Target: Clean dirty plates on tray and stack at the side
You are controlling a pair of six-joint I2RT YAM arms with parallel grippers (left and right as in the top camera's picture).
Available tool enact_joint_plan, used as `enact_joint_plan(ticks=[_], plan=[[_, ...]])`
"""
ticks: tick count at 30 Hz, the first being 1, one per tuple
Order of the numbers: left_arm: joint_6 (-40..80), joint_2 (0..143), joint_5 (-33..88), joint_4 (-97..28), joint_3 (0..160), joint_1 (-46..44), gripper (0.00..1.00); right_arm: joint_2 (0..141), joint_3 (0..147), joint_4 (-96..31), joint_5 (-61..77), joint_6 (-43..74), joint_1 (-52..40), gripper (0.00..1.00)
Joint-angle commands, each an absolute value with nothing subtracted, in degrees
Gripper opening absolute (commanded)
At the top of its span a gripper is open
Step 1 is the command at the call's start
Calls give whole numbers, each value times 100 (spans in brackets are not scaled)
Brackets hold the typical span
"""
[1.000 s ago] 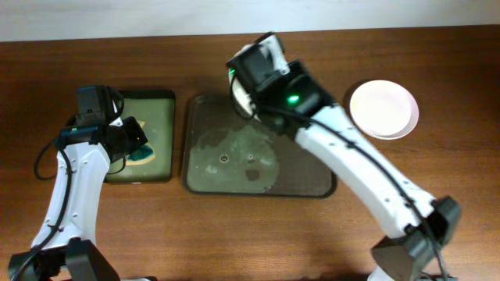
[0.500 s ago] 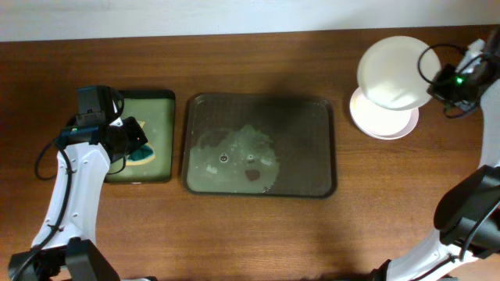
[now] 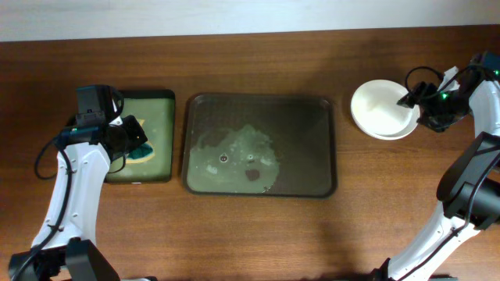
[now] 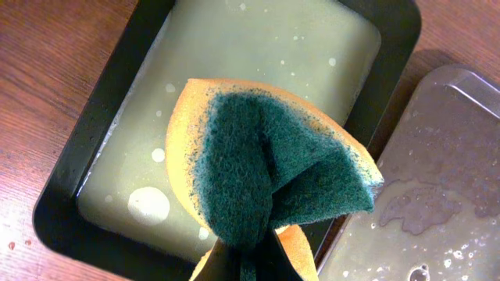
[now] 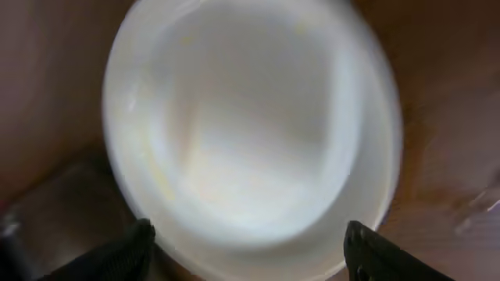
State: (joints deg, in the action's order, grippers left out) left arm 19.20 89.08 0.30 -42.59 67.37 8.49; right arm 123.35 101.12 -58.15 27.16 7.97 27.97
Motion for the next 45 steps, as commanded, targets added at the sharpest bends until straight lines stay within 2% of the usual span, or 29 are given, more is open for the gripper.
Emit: enact_joint_plan(ticks=[1, 4, 5, 7, 10, 11, 12, 13, 14, 15, 20, 23, 26, 28, 33, 45], plan=[[1831, 8952, 113, -3970, 6578, 880, 0, 11491, 10143, -6458, 3454, 628, 2547, 79], [1833, 9389, 139, -3516, 6475, 880, 1, 10755, 10143, -7192, 3492, -156, 1938, 86], [1831, 9594, 141, -3330, 6475, 880, 2, 10560, 10143, -7328, 3489, -305, 1686, 98], [1831, 10029, 198, -2928, 6475, 880, 5, 10263, 10143, -7531, 3343, -325, 1015, 98], [1828, 10575, 200, -2147, 6475, 880, 17, 9957, 10143, -7568, 3098, -322, -158, 98], [1828, 10608, 200, -2010, 6475, 880, 24, 9874, 10143, -7568, 3096, -322, -451, 98], [1828, 10606, 200, -1935, 6477, 880, 44, 9791, 10143, -7564, 3096, -322, -666, 98], [1828, 10600, 200, -1887, 6506, 880, 70, 9631, 10143, -7566, 3092, -322, -943, 98], [1826, 10586, 231, -1929, 6554, 880, 89, 9509, 10143, -7570, 3081, -322, -1074, 98], [1826, 10523, 279, -2016, 6600, 880, 98, 9371, 10143, -7575, 3081, -322, -1166, 98], [1833, 9185, 285, -2635, 6761, 880, 99, 8261, 10143, -7732, 2998, -322, -1199, 98], [2034, 7789, 285, -3575, 6761, 880, 99, 7478, 10141, -8265, 2502, -327, -1201, 98], [2115, 6626, 281, -4670, 6761, 880, 99, 6740, 10141, -9166, 2477, -1068, -1205, 98], [2112, 6180, 281, -4969, 6761, 880, 99, 6305, 10141, -9539, 2473, -1223, -1203, 98], [2112, 5826, 281, -4982, 6761, 880, 99, 5537, 10141, -9730, 2480, -1216, -1203, 98], [2112, 5841, 281, -4982, 6761, 880, 99, 5463, 10141, -9727, 2477, -1199, -1197, 98]])
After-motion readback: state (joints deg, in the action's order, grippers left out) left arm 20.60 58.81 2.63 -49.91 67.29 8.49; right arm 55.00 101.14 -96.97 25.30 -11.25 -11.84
